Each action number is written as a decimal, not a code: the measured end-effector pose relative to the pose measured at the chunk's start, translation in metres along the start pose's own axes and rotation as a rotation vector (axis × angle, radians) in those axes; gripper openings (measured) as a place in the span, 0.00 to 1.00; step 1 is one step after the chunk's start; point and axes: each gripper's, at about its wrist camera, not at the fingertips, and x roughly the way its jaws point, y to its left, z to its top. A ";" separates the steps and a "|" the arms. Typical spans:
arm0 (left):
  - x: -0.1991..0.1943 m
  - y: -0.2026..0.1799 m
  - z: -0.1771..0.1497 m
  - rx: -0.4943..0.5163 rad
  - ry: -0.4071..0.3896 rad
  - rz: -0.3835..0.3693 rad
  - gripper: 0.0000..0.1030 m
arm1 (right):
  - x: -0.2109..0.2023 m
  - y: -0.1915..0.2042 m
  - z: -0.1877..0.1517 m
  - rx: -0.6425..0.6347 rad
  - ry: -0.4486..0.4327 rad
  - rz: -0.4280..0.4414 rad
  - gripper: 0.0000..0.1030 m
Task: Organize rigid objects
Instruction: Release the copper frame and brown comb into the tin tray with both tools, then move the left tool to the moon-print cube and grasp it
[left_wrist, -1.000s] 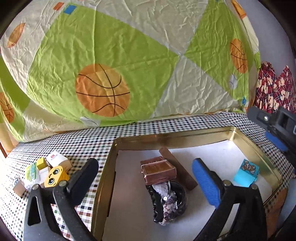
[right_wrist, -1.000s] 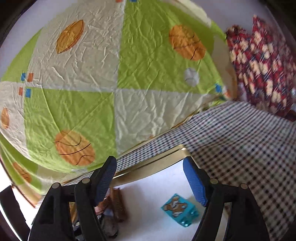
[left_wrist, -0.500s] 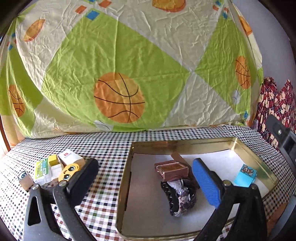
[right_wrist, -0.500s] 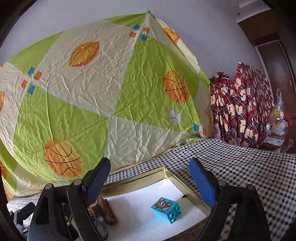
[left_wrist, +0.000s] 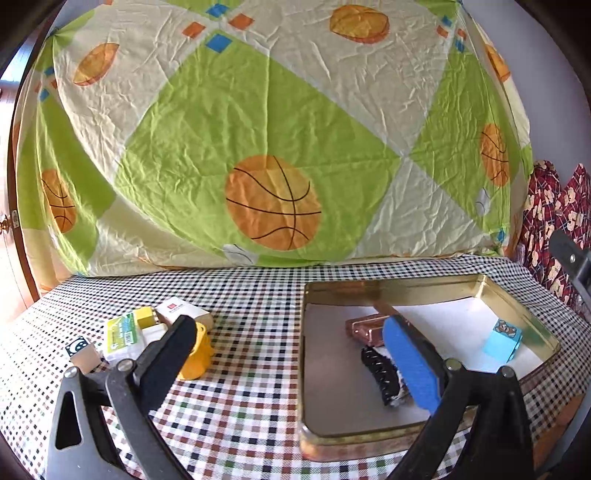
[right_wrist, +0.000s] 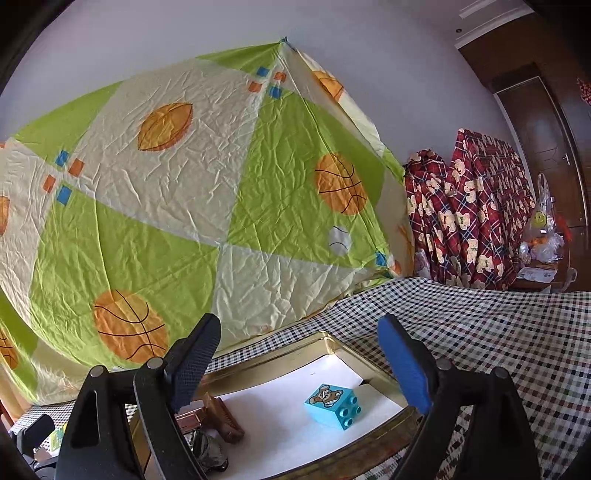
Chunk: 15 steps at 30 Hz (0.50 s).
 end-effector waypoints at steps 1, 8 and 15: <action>-0.002 0.002 -0.001 0.005 -0.004 0.003 0.99 | -0.001 0.001 -0.001 0.003 0.006 0.003 0.86; -0.007 0.023 -0.004 0.006 0.000 0.020 0.99 | -0.005 0.013 -0.006 -0.002 0.049 0.016 0.86; -0.008 0.043 -0.005 -0.002 0.011 0.039 0.99 | -0.015 0.043 -0.017 -0.045 0.073 0.072 0.86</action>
